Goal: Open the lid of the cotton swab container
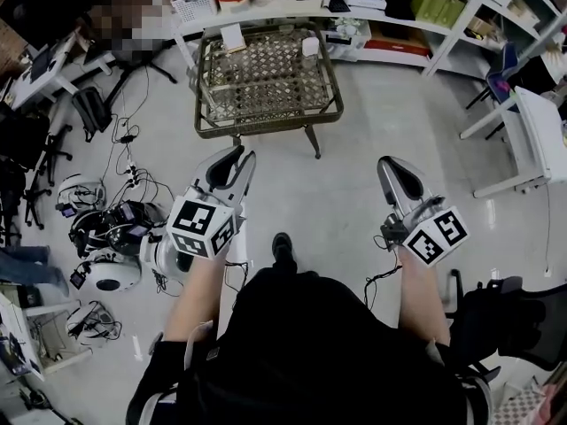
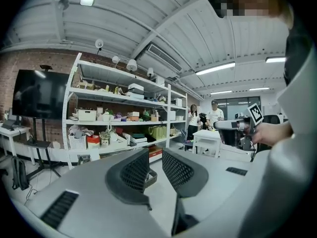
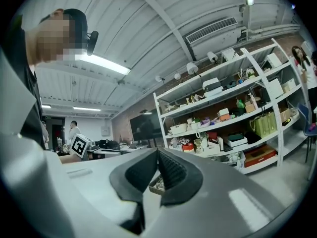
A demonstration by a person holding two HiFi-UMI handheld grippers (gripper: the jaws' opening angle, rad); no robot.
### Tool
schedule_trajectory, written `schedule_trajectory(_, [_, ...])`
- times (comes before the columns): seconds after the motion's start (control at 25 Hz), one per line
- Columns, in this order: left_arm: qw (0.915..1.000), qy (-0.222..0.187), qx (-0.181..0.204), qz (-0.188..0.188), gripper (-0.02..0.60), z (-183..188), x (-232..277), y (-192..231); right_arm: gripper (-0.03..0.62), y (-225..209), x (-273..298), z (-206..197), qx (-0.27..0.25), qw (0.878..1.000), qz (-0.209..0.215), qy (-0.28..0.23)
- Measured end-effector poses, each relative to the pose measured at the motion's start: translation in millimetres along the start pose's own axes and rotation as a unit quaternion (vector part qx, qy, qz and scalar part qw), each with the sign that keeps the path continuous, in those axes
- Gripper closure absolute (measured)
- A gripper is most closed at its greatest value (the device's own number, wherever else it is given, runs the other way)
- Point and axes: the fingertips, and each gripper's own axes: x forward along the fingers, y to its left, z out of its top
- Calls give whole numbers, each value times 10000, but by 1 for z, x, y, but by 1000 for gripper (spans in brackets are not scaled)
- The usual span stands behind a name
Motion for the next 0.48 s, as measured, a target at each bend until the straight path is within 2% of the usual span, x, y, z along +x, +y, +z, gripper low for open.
schedule_trajectory(0.36, [9999, -134, -23, -90, 499, 14, 40, 63, 577, -4, 75, 9, -86, 9999, 136, -23])
schedule_trajectory(0.48, [9998, -149, -46, -111, 502, 16, 43, 82, 577, -6, 91, 11, -58, 10000, 40, -48])
